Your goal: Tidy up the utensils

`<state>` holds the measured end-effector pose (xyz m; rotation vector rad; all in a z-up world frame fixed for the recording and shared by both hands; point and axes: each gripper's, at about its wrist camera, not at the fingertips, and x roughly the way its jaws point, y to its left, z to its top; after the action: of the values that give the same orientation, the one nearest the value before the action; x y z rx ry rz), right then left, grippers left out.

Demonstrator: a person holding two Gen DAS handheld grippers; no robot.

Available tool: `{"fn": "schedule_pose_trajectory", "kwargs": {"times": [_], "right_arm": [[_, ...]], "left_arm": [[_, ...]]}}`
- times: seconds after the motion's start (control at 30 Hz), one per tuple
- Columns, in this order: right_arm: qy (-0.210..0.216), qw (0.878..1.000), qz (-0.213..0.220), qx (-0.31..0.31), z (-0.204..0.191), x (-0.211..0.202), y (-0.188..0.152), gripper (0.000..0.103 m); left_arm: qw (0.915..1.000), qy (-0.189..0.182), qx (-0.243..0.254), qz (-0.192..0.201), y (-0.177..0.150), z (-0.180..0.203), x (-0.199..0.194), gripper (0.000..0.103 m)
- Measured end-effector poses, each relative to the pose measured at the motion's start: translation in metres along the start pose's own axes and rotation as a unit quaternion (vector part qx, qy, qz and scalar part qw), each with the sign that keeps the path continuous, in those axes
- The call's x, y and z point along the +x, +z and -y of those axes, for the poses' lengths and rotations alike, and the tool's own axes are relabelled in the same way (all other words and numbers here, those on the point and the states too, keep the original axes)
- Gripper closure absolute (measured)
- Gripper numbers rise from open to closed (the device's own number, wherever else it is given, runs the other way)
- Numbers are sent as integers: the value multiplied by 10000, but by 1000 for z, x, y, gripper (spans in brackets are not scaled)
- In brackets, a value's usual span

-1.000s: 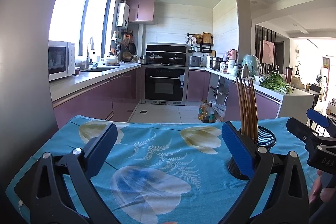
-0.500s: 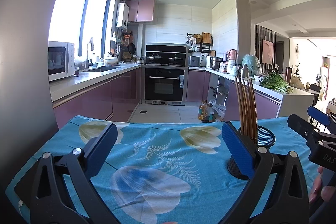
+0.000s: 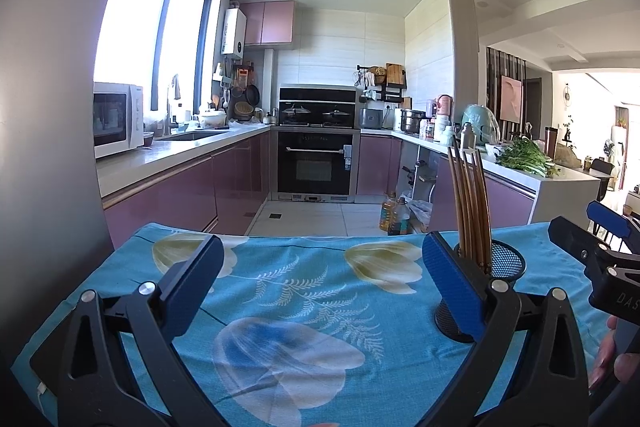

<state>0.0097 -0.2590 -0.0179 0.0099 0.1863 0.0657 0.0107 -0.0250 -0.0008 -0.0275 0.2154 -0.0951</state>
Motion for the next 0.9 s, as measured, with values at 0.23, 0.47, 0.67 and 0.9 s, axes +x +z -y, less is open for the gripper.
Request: {"fn": "schedule_pose_trajectory", "kwargs": {"times": [0.23, 0.47, 0.67, 0.9], "right_arm": [[-10, 10000, -11, 7, 1, 0, 0, 7], [-16, 10000, -8, 8, 2, 0, 0, 7], [-22, 10000, -1, 25, 5, -1, 1, 7], [-20, 10000, -7, 35, 5, -2, 0, 7]], "left_arm": [[10000, -1, -9, -3, 1, -1, 0, 5], [10000, 3, 2, -5, 1, -1, 0, 5], [10000, 3, 5, -4, 1, -1, 0, 5], [10000, -7, 3, -5, 1, -1, 0, 5]]}}
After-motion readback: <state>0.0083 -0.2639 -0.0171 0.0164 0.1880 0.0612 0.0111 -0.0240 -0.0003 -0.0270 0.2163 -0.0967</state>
